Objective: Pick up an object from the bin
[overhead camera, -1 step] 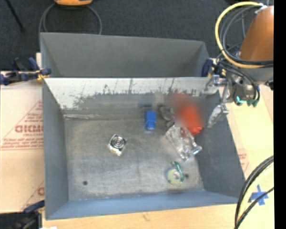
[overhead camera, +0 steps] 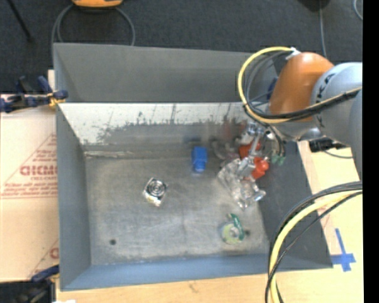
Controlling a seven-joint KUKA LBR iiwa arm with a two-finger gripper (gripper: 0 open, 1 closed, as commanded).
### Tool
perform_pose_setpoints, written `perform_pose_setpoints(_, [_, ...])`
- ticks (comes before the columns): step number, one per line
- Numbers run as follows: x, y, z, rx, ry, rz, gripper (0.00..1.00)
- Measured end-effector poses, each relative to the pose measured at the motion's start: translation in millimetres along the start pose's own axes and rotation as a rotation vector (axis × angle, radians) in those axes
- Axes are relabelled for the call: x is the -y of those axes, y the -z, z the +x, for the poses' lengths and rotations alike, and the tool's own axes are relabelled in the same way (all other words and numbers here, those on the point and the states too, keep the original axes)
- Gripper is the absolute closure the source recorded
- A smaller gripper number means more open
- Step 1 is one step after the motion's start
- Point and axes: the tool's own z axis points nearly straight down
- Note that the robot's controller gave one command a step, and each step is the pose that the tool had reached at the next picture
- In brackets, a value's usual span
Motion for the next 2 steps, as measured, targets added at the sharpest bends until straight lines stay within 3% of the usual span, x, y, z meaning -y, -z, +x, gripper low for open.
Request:
perform_pose_setpoints(1, [-7,10,1.2,-0.008,-0.313,-0.009,0.0])
perform_pose_setpoints(2, [-3,18,39.9,0.001,-0.567,-0.021,0.0])
